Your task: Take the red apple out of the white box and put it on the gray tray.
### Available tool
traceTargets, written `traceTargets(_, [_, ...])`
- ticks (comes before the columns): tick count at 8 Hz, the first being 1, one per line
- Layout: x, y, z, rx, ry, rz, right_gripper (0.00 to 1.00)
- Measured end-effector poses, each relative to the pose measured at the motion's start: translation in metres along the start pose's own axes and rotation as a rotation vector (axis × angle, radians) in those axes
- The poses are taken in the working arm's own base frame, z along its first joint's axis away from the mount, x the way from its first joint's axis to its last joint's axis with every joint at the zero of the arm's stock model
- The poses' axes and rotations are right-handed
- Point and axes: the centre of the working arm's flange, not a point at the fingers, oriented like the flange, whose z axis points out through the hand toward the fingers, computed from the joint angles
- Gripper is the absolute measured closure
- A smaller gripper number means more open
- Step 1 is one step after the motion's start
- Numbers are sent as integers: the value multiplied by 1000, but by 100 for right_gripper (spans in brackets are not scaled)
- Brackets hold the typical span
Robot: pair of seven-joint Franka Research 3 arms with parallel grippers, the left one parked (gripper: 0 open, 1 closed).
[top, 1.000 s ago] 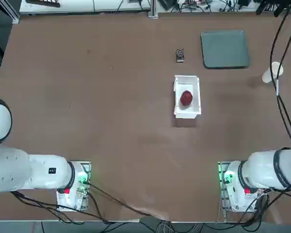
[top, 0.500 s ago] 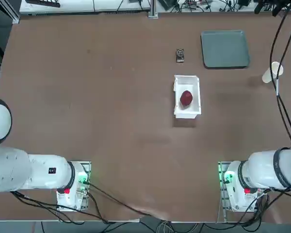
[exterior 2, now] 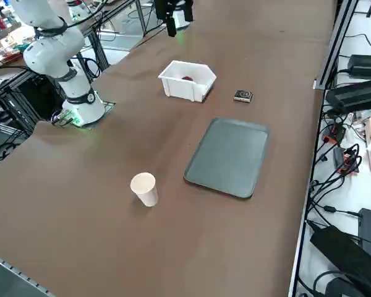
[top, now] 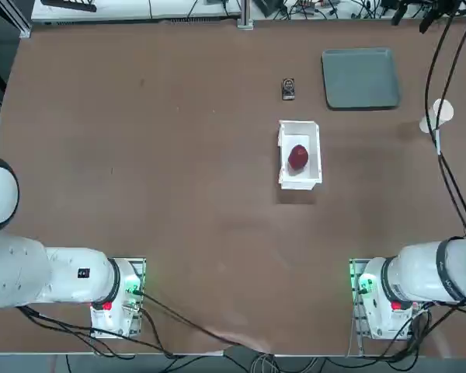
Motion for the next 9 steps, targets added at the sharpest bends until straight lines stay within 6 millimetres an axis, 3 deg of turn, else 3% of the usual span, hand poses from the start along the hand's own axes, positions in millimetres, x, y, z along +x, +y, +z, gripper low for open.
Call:
traceTargets(2, [-10,-18,25,-3,-57,96,0])
traceTargets(4, [-29,-55,60,-23,-76,217,0])
traceTargets(6, [-64,-94,102,-30,-58,310,0])
traceTargets(9, [-132,-104,147,-39,-35,296,0])
